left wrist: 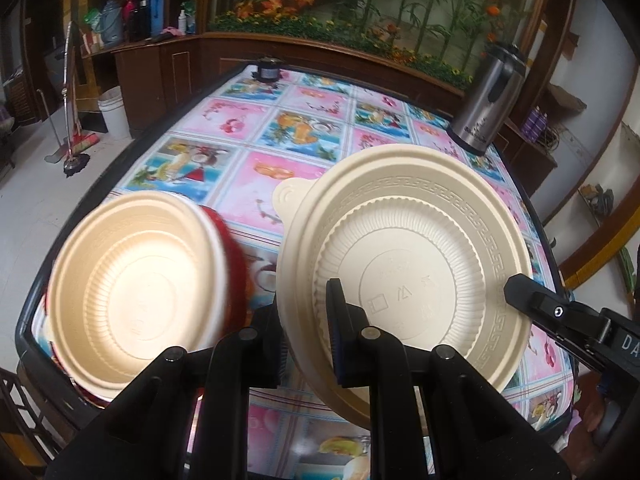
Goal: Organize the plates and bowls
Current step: 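Lift the beige bowls with both tools and carry them to the plate stack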
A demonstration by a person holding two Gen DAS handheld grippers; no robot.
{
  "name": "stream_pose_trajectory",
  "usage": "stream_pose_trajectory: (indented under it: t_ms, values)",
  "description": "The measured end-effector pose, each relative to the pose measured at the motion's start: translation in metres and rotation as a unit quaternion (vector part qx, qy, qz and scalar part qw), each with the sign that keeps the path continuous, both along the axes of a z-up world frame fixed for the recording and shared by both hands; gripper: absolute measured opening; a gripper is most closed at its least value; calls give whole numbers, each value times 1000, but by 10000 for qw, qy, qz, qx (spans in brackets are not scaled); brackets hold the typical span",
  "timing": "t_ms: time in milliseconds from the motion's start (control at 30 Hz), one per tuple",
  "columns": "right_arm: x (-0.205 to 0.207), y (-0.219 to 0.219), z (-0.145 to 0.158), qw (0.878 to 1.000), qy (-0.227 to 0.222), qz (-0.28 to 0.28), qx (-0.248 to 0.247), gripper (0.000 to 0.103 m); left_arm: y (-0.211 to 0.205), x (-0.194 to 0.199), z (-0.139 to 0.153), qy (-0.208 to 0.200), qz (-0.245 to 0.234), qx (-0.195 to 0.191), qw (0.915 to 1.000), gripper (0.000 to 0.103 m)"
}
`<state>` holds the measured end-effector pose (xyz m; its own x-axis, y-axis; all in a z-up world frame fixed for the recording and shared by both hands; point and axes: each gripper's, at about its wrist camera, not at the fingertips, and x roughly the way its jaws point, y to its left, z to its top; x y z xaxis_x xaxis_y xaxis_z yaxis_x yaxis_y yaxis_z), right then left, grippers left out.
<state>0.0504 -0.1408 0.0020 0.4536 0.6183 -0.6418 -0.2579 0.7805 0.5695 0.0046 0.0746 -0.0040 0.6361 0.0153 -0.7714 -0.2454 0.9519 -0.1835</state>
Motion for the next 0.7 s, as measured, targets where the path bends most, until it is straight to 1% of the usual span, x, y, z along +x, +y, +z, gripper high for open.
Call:
stream_pose_trajectory:
  t_ms: [300,700]
  values:
    - [-4,35,13,9993,-207,292,-137,9,30,-14,15,-257,276,3,9993,14]
    - [-12,103,28,9941,-545,841,-405,9,82,-38,16,-370,836,18,9958,14]
